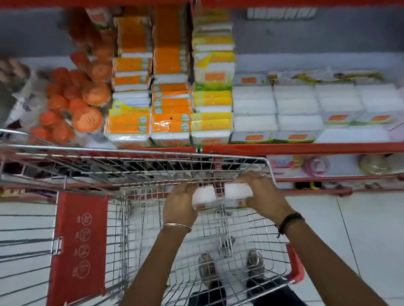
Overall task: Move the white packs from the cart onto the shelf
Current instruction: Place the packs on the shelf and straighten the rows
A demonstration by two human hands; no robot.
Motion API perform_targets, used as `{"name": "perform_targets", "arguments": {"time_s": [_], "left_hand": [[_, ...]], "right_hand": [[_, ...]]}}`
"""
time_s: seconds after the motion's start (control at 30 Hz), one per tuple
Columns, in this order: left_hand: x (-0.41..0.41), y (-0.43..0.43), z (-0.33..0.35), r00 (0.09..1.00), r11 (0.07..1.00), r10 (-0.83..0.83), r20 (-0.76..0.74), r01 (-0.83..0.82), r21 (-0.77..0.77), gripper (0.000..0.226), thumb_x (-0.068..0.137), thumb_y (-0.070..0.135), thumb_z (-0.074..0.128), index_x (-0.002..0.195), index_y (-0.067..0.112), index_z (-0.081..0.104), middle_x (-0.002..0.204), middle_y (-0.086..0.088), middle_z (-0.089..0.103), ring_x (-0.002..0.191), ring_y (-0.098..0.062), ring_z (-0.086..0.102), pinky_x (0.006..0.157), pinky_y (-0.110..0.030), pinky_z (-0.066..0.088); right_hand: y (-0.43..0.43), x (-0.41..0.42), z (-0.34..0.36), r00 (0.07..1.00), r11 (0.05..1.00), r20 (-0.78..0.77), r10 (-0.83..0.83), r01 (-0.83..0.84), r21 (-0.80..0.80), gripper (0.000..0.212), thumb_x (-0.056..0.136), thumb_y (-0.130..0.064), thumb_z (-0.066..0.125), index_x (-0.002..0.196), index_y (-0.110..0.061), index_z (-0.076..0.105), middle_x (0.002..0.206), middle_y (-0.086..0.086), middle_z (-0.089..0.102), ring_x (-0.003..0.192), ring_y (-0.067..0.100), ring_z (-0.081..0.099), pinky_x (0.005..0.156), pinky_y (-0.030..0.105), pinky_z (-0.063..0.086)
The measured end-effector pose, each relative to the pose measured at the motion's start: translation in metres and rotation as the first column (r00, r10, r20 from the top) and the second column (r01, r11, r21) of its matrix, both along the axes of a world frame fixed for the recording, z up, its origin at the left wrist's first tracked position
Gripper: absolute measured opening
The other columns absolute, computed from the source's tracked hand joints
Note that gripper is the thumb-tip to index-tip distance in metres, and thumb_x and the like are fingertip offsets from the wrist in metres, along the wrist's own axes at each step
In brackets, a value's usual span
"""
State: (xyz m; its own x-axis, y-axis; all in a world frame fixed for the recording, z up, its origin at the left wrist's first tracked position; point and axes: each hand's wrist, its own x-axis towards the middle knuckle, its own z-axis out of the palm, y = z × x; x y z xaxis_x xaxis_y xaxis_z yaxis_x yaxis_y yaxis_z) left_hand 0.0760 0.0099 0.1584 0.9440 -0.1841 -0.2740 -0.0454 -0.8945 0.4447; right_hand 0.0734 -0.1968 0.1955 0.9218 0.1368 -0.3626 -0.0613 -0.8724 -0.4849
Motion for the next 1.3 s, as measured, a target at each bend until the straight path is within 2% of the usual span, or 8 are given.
{"name": "perform_targets", "arguments": {"time_s": [0.1, 0.13, 0.27, 0.43, 0.57, 0.83, 1.07, 1.3], "left_hand": [[0.012, -0.004, 0.024, 0.999, 1.0, -0.014, 0.029, 0.015, -0.015, 0.06, 0.074, -0.005, 0.062, 0.13, 0.013, 0.048, 0.131, -0.013, 0.052, 0.121, -0.035, 0.048, 0.101, -0.045, 0.045], [0.006, -0.023, 0.063, 0.992, 0.998, -0.056, 0.11, 0.058, -0.015, 0.06, 0.075, -0.003, 0.063, 0.131, 0.013, 0.047, 0.131, -0.012, 0.052, 0.121, -0.034, 0.047, 0.102, -0.044, 0.045], [0.02, -0.037, 0.102, 0.979, 0.996, -0.085, 0.187, 0.09, -0.015, 0.062, 0.076, 0.0, 0.066, 0.132, 0.013, 0.045, 0.135, -0.013, 0.05, 0.126, -0.033, 0.043, 0.107, -0.042, 0.04], [0.031, -0.092, 0.16, 0.955, 0.989, -0.14, 0.262, 0.145, 0.002, 0.061, 0.079, 0.003, 0.061, 0.135, 0.016, 0.041, 0.135, -0.009, 0.047, 0.125, -0.029, 0.042, 0.099, -0.043, 0.046], [0.041, -0.146, 0.182, 0.947, 0.985, -0.168, 0.273, 0.17, 0.018, 0.061, 0.081, 0.007, 0.061, 0.136, 0.017, 0.039, 0.136, -0.007, 0.045, 0.128, -0.026, 0.038, 0.098, -0.04, 0.044], [0.065, -0.262, 0.189, 0.927, 0.978, -0.174, 0.333, 0.203, -0.054, 0.06, 0.077, 0.01, 0.064, 0.133, 0.017, 0.043, 0.137, -0.009, 0.047, 0.129, -0.027, 0.038, 0.102, -0.041, 0.042], [0.084, -0.339, 0.169, 0.916, 0.972, -0.155, 0.37, 0.209, -0.11, 0.064, 0.07, -0.004, 0.059, 0.13, 0.014, 0.046, 0.131, -0.012, 0.051, 0.122, -0.031, 0.045, 0.096, -0.042, 0.049], [0.094, -0.371, 0.126, 0.935, 0.972, -0.214, 0.282, 0.232, -0.03, 0.063, 0.071, -0.005, 0.061, 0.13, 0.011, 0.046, 0.126, -0.014, 0.052, 0.119, -0.032, 0.045, 0.099, -0.038, 0.044]], "right_hand": [[-0.009, 0.011, 0.023, 1.0, 1.0, 0.012, -0.007, 0.007, 0.015, 0.054, 0.073, 0.006, 0.068, 0.123, -0.011, 0.056, 0.129, 0.01, 0.057, 0.121, 0.028, 0.049, 0.1, 0.037, 0.041], [-0.032, -0.002, 0.062, 0.996, 0.999, 0.083, -0.035, 0.033, 0.025, 0.054, 0.072, 0.006, 0.069, 0.121, -0.012, 0.057, 0.127, 0.01, 0.058, 0.12, 0.027, 0.049, 0.098, 0.037, 0.041], [-0.054, 0.003, 0.091, 0.988, 0.999, 0.146, -0.041, 0.037, 0.025, 0.055, 0.071, 0.007, 0.07, 0.121, -0.014, 0.058, 0.127, 0.006, 0.057, 0.122, 0.025, 0.047, 0.098, 0.036, 0.042], [-0.115, 0.004, 0.128, 0.976, 0.998, 0.212, -0.055, 0.051, 0.026, 0.051, 0.073, 0.008, 0.068, 0.119, -0.012, 0.058, 0.122, 0.01, 0.058, 0.117, 0.03, 0.048, 0.098, 0.042, 0.045], [-0.167, 0.008, 0.145, 0.962, 0.995, 0.253, -0.101, 0.101, 0.011, 0.055, 0.073, 0.007, 0.069, 0.123, -0.011, 0.055, 0.128, 0.008, 0.055, 0.123, 0.027, 0.044, 0.1, 0.036, 0.04], [-0.272, 0.027, 0.148, 0.939, 0.985, 0.313, -0.145, 0.166, -0.04, 0.056, 0.068, 0.005, 0.074, 0.12, -0.01, 0.057, 0.126, 0.008, 0.058, 0.12, 0.027, 0.047, 0.099, 0.035, 0.042], [-0.333, 0.053, 0.129, 0.934, 0.979, 0.315, -0.165, 0.193, -0.058, 0.056, 0.069, 0.003, 0.076, 0.119, -0.011, 0.056, 0.128, 0.009, 0.057, 0.12, 0.026, 0.049, 0.096, 0.037, 0.046], [-0.361, 0.073, 0.096, 0.947, 0.981, 0.281, -0.156, 0.182, -0.069, 0.056, 0.069, 0.007, 0.074, 0.119, -0.01, 0.055, 0.126, 0.01, 0.057, 0.118, 0.028, 0.05, 0.095, 0.038, 0.048]]}}
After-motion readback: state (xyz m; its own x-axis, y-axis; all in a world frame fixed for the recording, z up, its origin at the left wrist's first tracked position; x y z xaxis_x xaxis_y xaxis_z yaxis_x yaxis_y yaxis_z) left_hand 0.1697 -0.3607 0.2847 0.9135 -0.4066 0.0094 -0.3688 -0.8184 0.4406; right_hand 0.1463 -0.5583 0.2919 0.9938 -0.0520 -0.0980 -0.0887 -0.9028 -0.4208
